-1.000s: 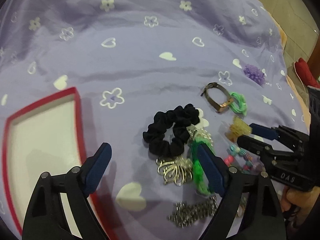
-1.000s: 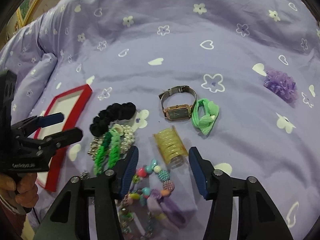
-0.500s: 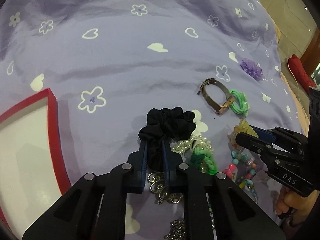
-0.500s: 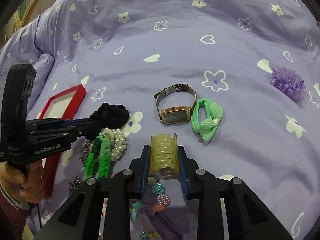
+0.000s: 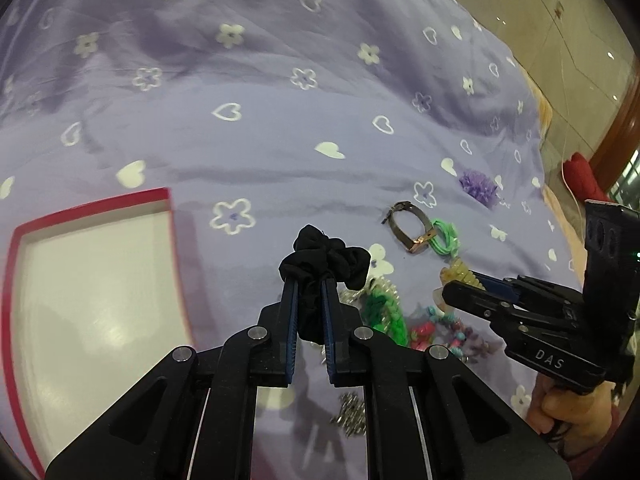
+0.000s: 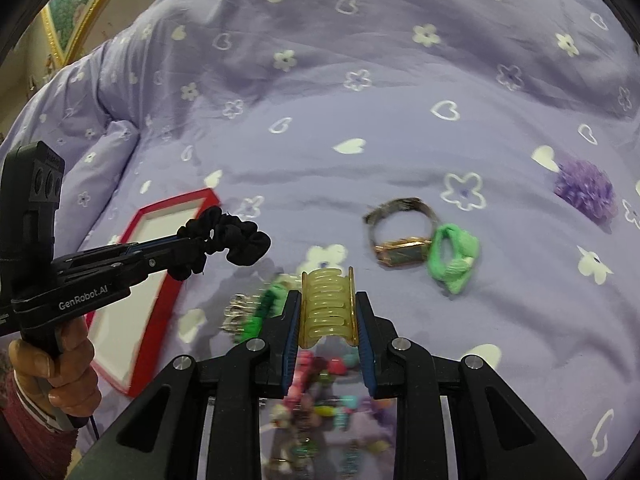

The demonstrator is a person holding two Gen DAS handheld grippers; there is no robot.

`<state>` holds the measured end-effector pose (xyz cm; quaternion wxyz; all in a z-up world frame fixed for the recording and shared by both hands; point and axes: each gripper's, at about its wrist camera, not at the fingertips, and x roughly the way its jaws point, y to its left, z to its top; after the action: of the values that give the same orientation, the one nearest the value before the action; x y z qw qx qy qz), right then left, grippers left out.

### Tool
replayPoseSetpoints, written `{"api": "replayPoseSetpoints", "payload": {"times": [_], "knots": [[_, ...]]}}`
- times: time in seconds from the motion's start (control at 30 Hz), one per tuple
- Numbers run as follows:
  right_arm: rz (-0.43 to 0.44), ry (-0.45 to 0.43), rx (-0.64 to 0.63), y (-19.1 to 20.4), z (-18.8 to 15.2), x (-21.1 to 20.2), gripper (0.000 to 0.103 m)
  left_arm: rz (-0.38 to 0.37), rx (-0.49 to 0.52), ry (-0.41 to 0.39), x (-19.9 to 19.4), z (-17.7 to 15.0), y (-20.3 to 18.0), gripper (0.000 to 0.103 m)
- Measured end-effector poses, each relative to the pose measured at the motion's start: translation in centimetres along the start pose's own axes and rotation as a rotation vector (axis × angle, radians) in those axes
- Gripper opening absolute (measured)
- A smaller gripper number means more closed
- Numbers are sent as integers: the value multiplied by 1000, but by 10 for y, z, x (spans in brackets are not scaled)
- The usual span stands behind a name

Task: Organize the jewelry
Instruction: 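Carry scrunchie and claw clip into the red box lid and open both tools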

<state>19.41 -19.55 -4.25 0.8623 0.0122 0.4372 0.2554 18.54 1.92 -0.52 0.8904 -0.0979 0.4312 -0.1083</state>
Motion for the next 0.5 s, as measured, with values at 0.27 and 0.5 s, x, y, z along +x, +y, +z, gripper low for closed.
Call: {"api": "replayPoseSetpoints", "payload": {"times": [0.27,0.5], "knots": [[80,0,-46,45,4,5,26,46,-100,-58,-46,-25,39,10],[143,12,-91,92,7,20,26,98,-167,-86,-70,-37,78,9]]}}
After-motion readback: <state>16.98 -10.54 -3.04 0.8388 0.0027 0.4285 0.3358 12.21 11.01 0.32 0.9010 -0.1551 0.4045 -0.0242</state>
